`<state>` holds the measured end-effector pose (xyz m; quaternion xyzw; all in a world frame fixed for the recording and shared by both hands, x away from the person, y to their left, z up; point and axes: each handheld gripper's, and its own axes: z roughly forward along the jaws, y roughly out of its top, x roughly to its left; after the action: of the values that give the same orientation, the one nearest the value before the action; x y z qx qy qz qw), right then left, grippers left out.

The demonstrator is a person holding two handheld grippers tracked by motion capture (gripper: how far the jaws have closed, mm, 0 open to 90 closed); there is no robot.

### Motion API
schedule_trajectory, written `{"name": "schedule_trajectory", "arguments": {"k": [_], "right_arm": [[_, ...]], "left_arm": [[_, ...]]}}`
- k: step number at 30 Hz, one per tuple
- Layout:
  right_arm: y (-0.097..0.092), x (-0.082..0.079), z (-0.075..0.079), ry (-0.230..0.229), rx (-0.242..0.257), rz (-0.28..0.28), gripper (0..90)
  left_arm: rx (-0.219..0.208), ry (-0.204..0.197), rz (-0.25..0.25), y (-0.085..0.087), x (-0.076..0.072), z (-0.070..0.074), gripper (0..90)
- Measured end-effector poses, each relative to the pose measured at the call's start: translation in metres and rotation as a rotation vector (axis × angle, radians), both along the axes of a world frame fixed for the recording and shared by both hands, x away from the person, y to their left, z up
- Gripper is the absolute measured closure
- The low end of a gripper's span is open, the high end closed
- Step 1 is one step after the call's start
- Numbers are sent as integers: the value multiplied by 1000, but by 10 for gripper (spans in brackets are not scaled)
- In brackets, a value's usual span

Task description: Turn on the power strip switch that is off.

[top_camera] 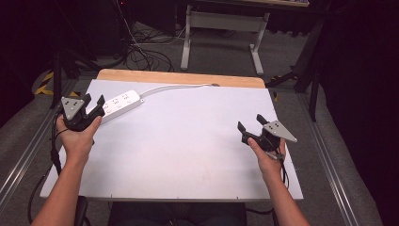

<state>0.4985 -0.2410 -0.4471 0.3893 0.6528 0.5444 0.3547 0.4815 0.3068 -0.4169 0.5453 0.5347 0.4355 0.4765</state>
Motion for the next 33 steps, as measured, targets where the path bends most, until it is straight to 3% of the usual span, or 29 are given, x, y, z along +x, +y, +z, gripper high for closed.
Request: {"name": "schedule_trajectory", "arguments": {"k": [14, 16, 18, 19, 27, 33], "right_arm": [[0, 0, 0, 5, 0, 1, 182], [0, 1, 0, 6, 0, 0, 183], [0, 1, 0, 6, 1, 1, 182], [0, 1, 0, 5, 0, 1, 183], [0, 0, 0, 3, 0, 1, 183], [-1, 0, 0, 3, 1, 1, 183]], "left_arm": [[-14, -33, -11, -4, -26, 4, 381], [-24, -30, -6, -5, -30, 5, 281], [-28, -41, -7, -7, -34, 5, 270], [-25, -40, -11, -9, -37, 6, 176], [-4, -51, -15, -13, -41, 7, 50], [-2, -57, -10, -17, -40, 5, 21]]}}
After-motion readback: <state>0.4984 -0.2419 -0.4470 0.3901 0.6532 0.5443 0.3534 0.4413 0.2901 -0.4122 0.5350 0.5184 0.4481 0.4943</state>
